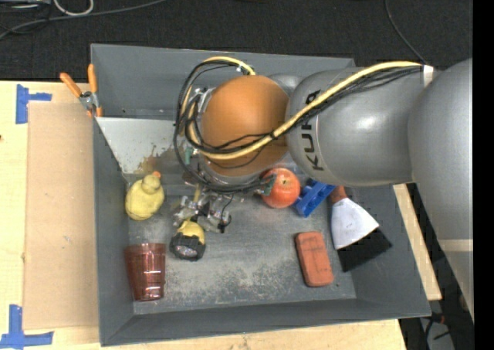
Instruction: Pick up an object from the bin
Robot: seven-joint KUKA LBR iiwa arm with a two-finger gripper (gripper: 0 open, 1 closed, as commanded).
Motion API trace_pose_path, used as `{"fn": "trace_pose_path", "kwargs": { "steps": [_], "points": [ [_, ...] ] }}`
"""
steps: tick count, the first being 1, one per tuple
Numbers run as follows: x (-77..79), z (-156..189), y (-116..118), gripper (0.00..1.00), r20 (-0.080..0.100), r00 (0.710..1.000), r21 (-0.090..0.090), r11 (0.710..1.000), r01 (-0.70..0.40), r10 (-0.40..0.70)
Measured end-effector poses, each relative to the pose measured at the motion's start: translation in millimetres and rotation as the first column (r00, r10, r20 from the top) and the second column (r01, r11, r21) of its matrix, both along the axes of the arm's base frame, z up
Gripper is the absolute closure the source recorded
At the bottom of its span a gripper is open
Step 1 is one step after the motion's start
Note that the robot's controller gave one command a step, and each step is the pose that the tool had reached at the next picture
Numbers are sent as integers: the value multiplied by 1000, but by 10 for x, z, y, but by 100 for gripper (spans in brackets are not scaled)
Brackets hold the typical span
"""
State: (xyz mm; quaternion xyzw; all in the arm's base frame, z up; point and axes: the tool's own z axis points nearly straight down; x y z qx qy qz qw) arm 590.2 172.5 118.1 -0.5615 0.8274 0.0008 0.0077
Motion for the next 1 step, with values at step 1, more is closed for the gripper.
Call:
{"fn": "trace_pose_path", "kwargs": {
  "steps": [1],
  "points": [
    [-8, 331, 3, 100, -3, 1000, 1, 1000, 2, -2]
  ]
}}
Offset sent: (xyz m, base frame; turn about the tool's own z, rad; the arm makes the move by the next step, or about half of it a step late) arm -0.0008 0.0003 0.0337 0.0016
